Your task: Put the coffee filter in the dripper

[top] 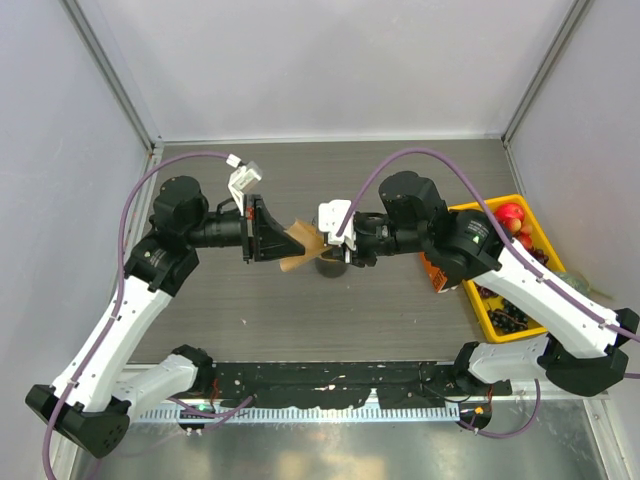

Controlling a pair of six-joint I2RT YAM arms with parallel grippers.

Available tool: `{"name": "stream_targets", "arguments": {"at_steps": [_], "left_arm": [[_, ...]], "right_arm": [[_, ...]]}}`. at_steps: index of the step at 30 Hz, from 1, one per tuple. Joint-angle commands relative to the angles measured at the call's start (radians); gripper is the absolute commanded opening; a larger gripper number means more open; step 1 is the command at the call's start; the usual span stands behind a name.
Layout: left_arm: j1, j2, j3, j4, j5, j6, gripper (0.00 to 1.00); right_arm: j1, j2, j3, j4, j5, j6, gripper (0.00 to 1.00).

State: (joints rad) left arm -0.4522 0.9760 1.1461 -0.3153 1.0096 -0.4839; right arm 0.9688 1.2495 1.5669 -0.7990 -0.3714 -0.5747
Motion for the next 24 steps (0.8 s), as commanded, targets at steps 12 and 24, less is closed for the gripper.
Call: {"name": "stream_targets", "arguments": {"at_steps": [12, 24], "left_arm": [[0.006, -0.053, 0.076, -0.139, -0.081, 0.191, 0.43], [0.187, -0.195, 0.087, -0.292, 0.109, 0.554, 0.99]], "right_arm": [[0.005, -0.065, -0.008, 0.049, 0.009, -0.001, 0.17], [-0.002, -0.082, -0.022, 0.083, -0.037, 0.096, 0.05]]}}
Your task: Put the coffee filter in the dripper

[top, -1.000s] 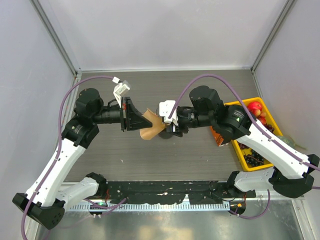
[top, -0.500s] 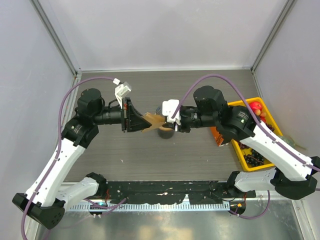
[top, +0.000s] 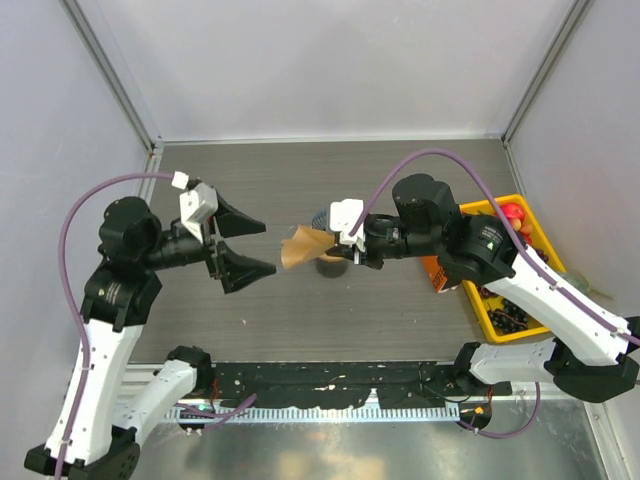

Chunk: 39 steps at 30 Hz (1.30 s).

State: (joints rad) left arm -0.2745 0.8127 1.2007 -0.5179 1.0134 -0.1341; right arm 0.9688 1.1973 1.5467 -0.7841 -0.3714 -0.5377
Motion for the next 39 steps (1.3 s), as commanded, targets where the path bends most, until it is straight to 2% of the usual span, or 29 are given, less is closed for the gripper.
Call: {"name": "stream_targets", "arguments": {"at_steps": [1, 6, 11, 14, 19, 26, 30, 34, 35, 36, 37, 38, 39], "left_arm": [[0.009, -0.036, 0.020, -0.093, 0.106, 0.211, 0.99], [-0.040, -0.044, -0.049, 0.037, 0.033, 0.104, 0.99], [-0.166, -0.050, -0.095, 0.146, -0.114, 0.067, 0.99], [-0.193, -0.035, -0.098, 0.219, -0.148, -0.016, 0.99], [-0.209, -0.021, -0.092, 0.314, -0.139, -0.134, 0.89], [-0.209, -0.059, -0.113, 0.269, -0.130, -0.110, 0.54], [-0.209, -0.078, -0.128, 0.268, -0.143, -0.113, 0.24], [-0.207, -0.087, -0.127, 0.268, -0.154, -0.107, 0.09], [-0.209, -0.086, -0.127, 0.265, -0.156, -0.105, 0.10], [-0.209, -0.087, -0.125, 0.263, -0.156, -0.104, 0.24], [-0.209, -0.084, -0.124, 0.260, -0.153, -0.101, 0.46], [-0.209, -0.083, -0.122, 0.257, -0.157, -0.102, 0.79], [-0.209, -0.080, -0.116, 0.256, -0.156, -0.104, 0.99]], "right_arm": [[-0.002, -0.030, -0.002, 0.083, -0.053, 0.079, 0.05], [-0.004, -0.025, 0.003, 0.164, -0.121, 0.169, 0.05], [-0.002, -0.018, 0.012, 0.192, -0.164, 0.222, 0.05], [-0.001, -0.025, 0.000, 0.210, -0.184, 0.235, 0.05], [-0.007, -0.028, -0.008, 0.209, -0.184, 0.240, 0.05], [-0.024, -0.036, -0.011, 0.197, -0.164, 0.252, 0.05], [-0.033, -0.039, -0.013, 0.190, -0.164, 0.251, 0.05], [-0.032, -0.038, -0.014, 0.178, -0.179, 0.240, 0.05], [-0.033, -0.038, -0.014, 0.177, -0.179, 0.237, 0.05], [-0.033, -0.038, -0.014, 0.174, -0.179, 0.237, 0.05], [-0.033, -0.036, -0.014, 0.175, -0.181, 0.237, 0.05], [-0.033, -0.035, -0.013, 0.175, -0.190, 0.239, 0.05], [-0.033, -0.031, -0.013, 0.174, -0.193, 0.239, 0.05]]}}
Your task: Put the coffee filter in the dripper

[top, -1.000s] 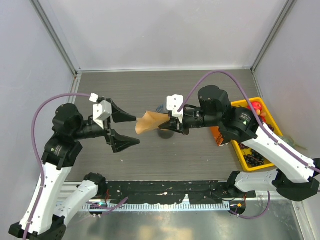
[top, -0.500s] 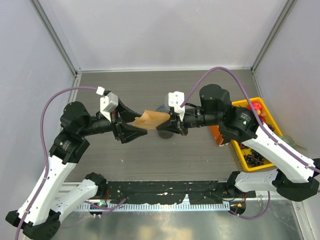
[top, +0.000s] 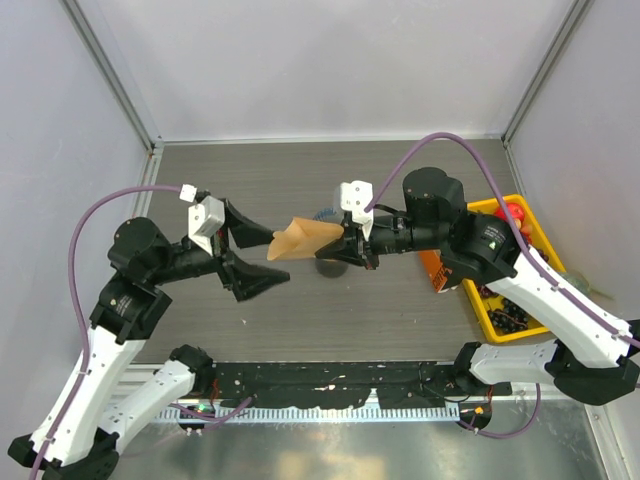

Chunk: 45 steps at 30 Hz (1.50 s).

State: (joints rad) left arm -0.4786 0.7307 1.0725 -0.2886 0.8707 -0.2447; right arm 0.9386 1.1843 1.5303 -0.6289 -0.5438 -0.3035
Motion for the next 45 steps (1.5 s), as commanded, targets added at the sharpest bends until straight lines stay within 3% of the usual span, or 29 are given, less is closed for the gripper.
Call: {"name": "stream_targets", "arguments": {"at_steps": [1, 11, 15, 18, 20, 22, 24, 28, 30, 34, 36, 37, 38, 39, 41, 43, 45], "left_arm": [[-0.005, 0.004, 0.015, 0.026, -0.009, 0.005, 0.99], [-0.040, 0.094, 0.112, 0.032, -0.055, -0.007, 0.99], [-0.046, 0.108, 0.130, 0.034, -0.019, -0.030, 0.81], [-0.048, 0.108, 0.121, 0.037, -0.006, -0.033, 0.58], [-0.048, 0.107, 0.119, 0.022, -0.006, -0.030, 0.50], [-0.048, 0.104, 0.118, 0.006, -0.004, -0.030, 0.54], [-0.049, 0.099, 0.110, 0.002, 0.001, -0.033, 0.70], [-0.048, 0.099, 0.092, 0.003, -0.004, -0.047, 0.74], [-0.049, 0.108, 0.090, 0.003, -0.004, -0.060, 0.67], [-0.049, 0.133, 0.104, -0.006, 0.002, -0.094, 0.41], [-0.048, 0.138, 0.110, -0.011, 0.020, -0.107, 0.25], [-0.046, 0.136, 0.110, -0.006, 0.028, -0.113, 0.17], [-0.045, 0.131, 0.107, -0.001, 0.030, -0.119, 0.05], [-0.045, 0.125, 0.103, 0.006, 0.034, -0.123, 0.00], [-0.037, 0.113, 0.090, 0.043, 0.050, -0.139, 0.00], [-0.035, 0.102, 0.078, 0.078, 0.065, -0.160, 0.00], [-0.034, 0.095, 0.066, 0.118, 0.074, -0.185, 0.00]], "right_arm": [[-0.003, -0.018, 0.005, 0.018, -0.030, 0.006, 0.05], [-0.003, 0.040, 0.034, -0.009, -0.099, 0.001, 0.05], [-0.003, 0.060, 0.047, -0.031, -0.097, -0.002, 0.05], [-0.003, 0.060, 0.050, -0.034, -0.101, 0.003, 0.05], [-0.001, 0.058, 0.051, -0.038, -0.088, 0.001, 0.06], [-0.003, 0.055, 0.054, -0.055, -0.078, -0.008, 0.06], [-0.003, 0.054, 0.059, -0.063, -0.071, -0.011, 0.06], [-0.004, 0.052, 0.059, -0.058, -0.071, -0.006, 0.06], [-0.004, 0.054, 0.057, -0.051, -0.073, 0.003, 0.06], [-0.004, 0.058, 0.060, -0.046, -0.081, 0.014, 0.07], [-0.004, 0.060, 0.062, -0.061, -0.081, 0.007, 0.14], [-0.004, 0.057, 0.065, -0.068, -0.079, -0.002, 0.28], [-0.004, 0.057, 0.074, -0.095, -0.077, -0.005, 0.36], [-0.004, 0.057, 0.079, -0.110, -0.076, -0.015, 0.44], [-0.017, 0.054, 0.085, -0.153, -0.087, -0.017, 0.62], [-0.037, 0.043, 0.080, -0.186, -0.120, 0.000, 0.71], [-0.052, 0.037, 0.064, -0.184, -0.157, 0.033, 0.75]]}}
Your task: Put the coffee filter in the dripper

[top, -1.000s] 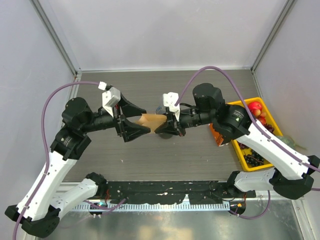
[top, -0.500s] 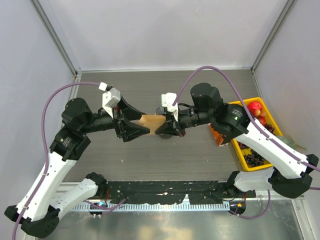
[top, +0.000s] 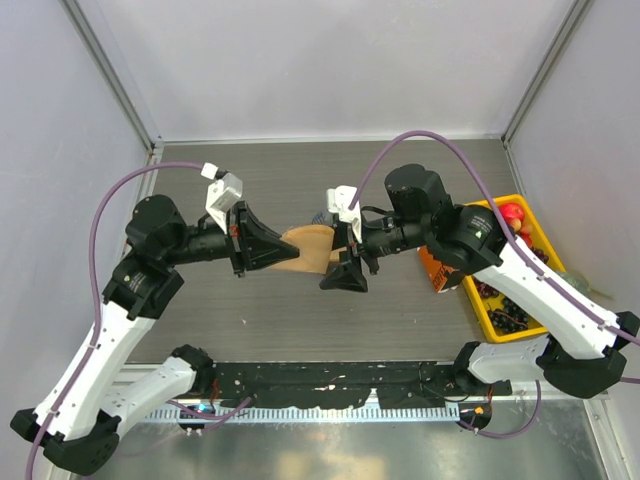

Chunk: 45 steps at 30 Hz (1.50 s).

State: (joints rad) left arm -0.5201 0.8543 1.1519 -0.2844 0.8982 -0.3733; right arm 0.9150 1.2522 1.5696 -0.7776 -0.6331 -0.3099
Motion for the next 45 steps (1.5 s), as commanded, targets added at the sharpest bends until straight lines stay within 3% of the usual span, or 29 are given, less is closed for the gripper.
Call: {"name": "stream_targets", "arguments": {"at_steps": [1, 7, 9, 11, 15, 17, 30, 31, 32, 34, 36, 41, 45], "left_arm": [[0.008, -0.029, -0.020, 0.131, 0.047, -0.067, 0.00], [0.008, -0.021, -0.020, 0.174, 0.041, -0.099, 0.00], [0.009, -0.021, -0.017, 0.168, 0.033, -0.101, 0.00], [0.015, -0.026, -0.018, 0.165, 0.027, -0.099, 0.00], [0.031, -0.034, -0.017, 0.156, 0.031, -0.099, 0.00], [0.035, -0.037, -0.020, 0.152, 0.031, -0.101, 0.00], [0.072, -0.043, -0.011, 0.139, 0.056, -0.082, 0.00], [0.072, -0.040, -0.009, 0.137, 0.059, -0.079, 0.00], [0.072, -0.043, -0.006, 0.130, 0.058, -0.070, 0.00], [0.072, -0.038, -0.004, 0.108, 0.067, -0.050, 0.00], [0.072, -0.034, -0.009, 0.094, 0.074, -0.038, 0.00], [0.071, -0.024, -0.026, 0.085, 0.085, -0.018, 0.00], [0.071, -0.021, -0.031, 0.067, 0.088, -0.004, 0.00]], "right_arm": [[-0.036, -0.033, 0.009, -0.025, -0.074, 0.051, 0.75], [-0.048, -0.050, -0.063, 0.155, -0.142, 0.210, 0.74], [-0.048, -0.054, -0.077, 0.196, -0.151, 0.236, 0.62], [-0.047, -0.054, -0.083, 0.201, -0.142, 0.233, 0.38], [-0.051, -0.066, -0.098, 0.176, -0.110, 0.197, 0.13], [-0.053, -0.069, -0.105, 0.170, -0.096, 0.190, 0.05], [-0.054, -0.099, -0.143, 0.170, -0.050, 0.129, 0.05], [-0.054, -0.105, -0.144, 0.173, -0.045, 0.127, 0.11], [-0.056, -0.106, -0.141, 0.172, -0.042, 0.120, 0.34], [-0.057, -0.114, -0.122, 0.170, -0.022, 0.123, 0.70], [-0.059, -0.116, -0.092, 0.178, -0.013, 0.137, 0.76], [-0.059, -0.085, -0.020, 0.207, -0.025, 0.176, 0.77], [-0.065, -0.053, 0.033, 0.209, -0.008, 0.190, 0.68]]}}
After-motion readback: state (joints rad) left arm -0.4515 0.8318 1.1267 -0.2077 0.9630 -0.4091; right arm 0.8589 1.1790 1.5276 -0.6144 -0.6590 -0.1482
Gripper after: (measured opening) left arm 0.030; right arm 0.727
